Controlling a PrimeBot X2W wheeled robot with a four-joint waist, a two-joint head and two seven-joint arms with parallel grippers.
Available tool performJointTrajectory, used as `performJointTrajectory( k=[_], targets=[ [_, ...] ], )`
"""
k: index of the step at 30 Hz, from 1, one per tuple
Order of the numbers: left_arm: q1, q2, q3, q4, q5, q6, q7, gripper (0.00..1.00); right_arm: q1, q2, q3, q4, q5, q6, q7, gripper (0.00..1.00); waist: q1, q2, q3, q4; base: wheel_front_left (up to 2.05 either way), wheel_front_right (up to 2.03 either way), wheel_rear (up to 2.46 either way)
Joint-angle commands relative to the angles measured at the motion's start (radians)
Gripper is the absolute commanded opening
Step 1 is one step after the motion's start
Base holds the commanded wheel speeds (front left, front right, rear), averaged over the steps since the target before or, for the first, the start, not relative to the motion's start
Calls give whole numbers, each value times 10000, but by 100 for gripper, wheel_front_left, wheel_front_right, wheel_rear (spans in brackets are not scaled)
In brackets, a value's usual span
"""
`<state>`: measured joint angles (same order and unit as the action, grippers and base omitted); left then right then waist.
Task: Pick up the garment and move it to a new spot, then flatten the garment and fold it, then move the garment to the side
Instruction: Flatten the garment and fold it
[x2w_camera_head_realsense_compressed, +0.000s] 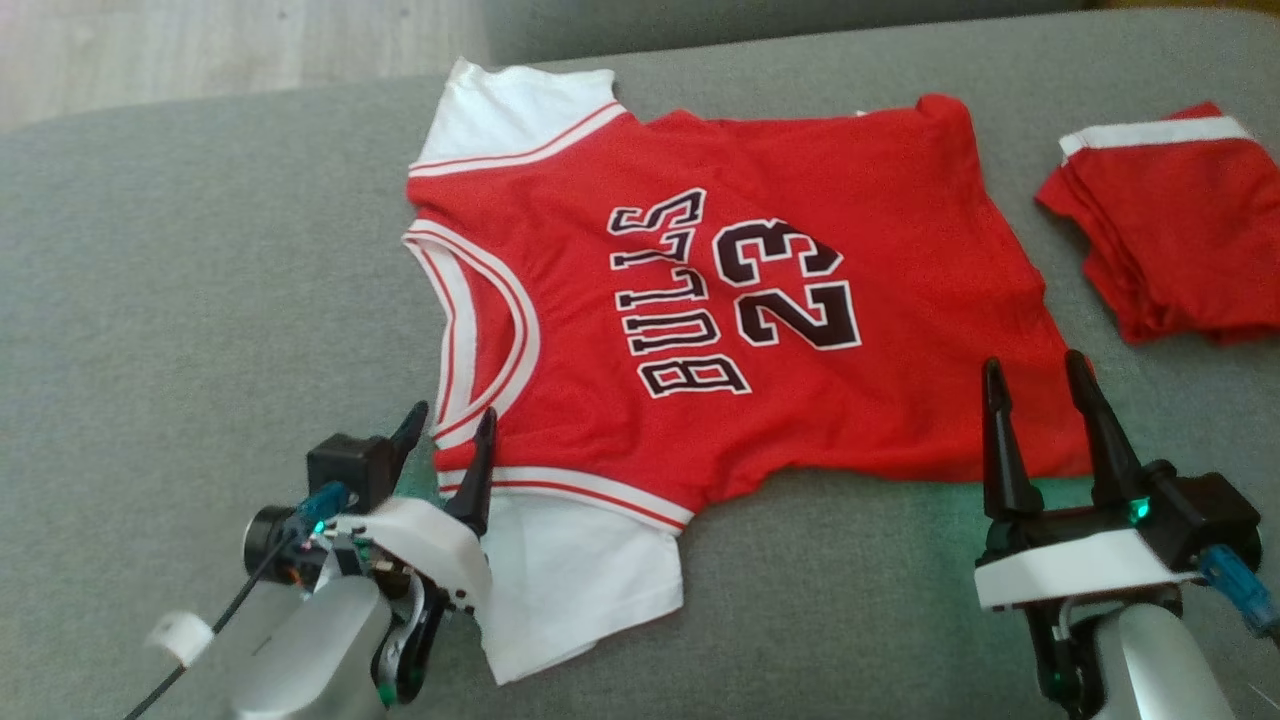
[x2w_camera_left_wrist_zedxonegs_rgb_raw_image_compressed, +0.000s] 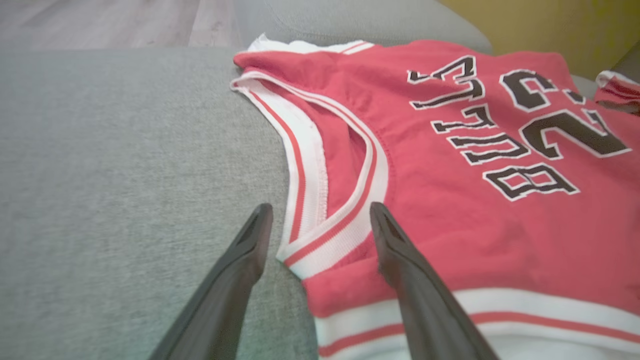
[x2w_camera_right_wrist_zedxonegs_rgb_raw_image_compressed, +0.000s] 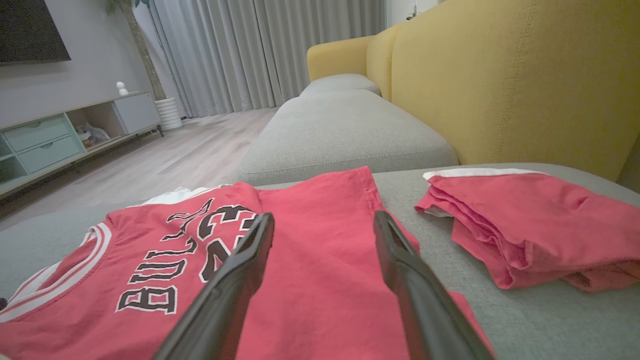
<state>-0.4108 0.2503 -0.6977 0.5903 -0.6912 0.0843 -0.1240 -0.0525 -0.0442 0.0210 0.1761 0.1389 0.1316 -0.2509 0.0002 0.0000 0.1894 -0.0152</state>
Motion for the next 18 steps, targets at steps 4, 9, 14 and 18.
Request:
performJointTrajectory(
  k=[4, 9, 14, 18],
  targets=[
    [-670, 70, 143, 348, -50, -347, 230, 100, -419, -60, 265, -339, -70, -9, -109, 100, -2, 0, 251, -220, 0, 0, 0],
    [-968, 74, 28, 920, -28, -531, 399, 44, -488, -60, 341, -326, -27, -9, -109, 100, -2, 0, 369, -345, 0, 0, 0],
    [-1455, 239, 72, 1325, 79, -548, 300, 0, -560, -60, 402, -324, 43, -9, -109, 100, -2, 0, 456, -450, 0, 0, 0],
    [-2078, 503, 161, 1570, 232, -609, 75, 0, -635, -60, 499, -300, 116, -9, -109, 100, -2, 0, 515, -590, 0, 0, 0]
  ],
)
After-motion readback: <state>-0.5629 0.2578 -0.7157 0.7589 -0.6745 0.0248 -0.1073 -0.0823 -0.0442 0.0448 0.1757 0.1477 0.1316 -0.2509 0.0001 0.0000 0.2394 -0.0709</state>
